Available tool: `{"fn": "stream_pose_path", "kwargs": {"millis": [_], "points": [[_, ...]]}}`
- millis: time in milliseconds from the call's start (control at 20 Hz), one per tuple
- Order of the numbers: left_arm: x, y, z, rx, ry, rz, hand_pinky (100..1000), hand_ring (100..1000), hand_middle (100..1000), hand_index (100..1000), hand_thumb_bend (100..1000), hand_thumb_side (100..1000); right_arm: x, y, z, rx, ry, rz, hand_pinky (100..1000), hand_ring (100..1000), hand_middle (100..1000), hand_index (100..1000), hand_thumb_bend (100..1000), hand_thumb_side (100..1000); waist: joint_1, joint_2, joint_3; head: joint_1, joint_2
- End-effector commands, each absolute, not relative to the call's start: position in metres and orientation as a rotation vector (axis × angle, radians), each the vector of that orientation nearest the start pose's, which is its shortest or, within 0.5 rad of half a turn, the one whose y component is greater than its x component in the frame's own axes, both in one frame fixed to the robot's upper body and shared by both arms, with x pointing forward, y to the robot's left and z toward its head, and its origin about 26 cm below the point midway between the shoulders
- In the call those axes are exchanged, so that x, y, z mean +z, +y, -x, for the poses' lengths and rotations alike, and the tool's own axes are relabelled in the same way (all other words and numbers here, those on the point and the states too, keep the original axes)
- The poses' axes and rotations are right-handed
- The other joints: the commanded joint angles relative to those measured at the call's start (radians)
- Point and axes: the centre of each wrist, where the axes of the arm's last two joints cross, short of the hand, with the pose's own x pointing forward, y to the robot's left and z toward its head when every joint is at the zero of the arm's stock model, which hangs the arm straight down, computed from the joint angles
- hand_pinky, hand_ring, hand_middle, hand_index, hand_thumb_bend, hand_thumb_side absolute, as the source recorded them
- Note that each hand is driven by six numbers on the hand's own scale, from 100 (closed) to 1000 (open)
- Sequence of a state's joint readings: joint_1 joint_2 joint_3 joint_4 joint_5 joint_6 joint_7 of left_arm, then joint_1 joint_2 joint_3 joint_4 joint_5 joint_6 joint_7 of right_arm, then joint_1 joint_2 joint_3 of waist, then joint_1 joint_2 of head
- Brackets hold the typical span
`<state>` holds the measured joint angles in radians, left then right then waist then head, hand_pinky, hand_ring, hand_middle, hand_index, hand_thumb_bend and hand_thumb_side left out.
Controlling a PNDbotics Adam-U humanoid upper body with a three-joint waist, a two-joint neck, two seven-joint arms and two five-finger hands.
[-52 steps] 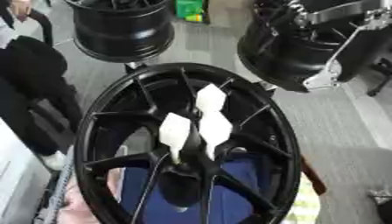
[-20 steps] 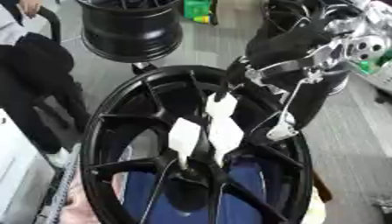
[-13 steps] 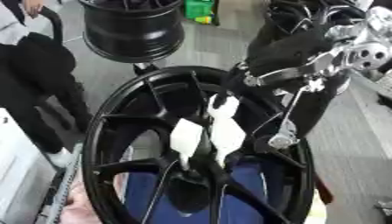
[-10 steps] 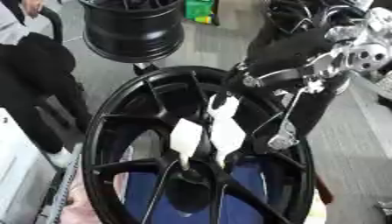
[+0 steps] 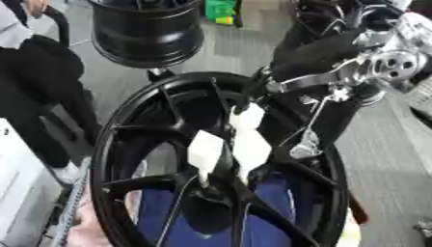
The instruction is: Pull the pin out of the wheel hub.
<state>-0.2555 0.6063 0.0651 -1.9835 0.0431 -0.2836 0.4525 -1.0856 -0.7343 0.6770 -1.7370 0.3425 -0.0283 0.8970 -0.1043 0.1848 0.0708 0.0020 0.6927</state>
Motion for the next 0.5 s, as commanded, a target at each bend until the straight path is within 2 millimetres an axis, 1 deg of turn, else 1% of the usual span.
{"fn": "stream_pose_path", "kwargs": {"millis": [50,200,350,500], "points": [[0.235,0.319,-0.290,0.146,3.529,0.698,751,813,730,839,213,574,0.338,-0.158,-0.358,-2.918,1.773,-0.740,884,883,839,918,416,321,0.009,-0.009,0.002,-0.011,-0.001],[0.238,0.319,-0.291,0.140,3.516,0.694,751,813,730,839,216,570,0.344,-0.167,-0.378,-2.880,1.784,-0.748,895,893,851,926,376,318,0.007,-0.002,0.005,-0.024,0.002],[0.240,0.318,-0.291,0.147,3.511,0.691,751,813,730,839,212,575,0.349,-0.176,-0.397,-2.855,1.793,-0.741,900,896,855,929,358,320,0.005,0.007,0.009,-0.031,-0.006],[0.241,0.318,-0.291,0.146,3.505,0.692,751,813,730,839,212,574,0.351,-0.181,-0.410,-2.831,1.810,-0.745,901,896,855,929,355,317,0.001,0.015,0.011,-0.032,-0.015]]}}
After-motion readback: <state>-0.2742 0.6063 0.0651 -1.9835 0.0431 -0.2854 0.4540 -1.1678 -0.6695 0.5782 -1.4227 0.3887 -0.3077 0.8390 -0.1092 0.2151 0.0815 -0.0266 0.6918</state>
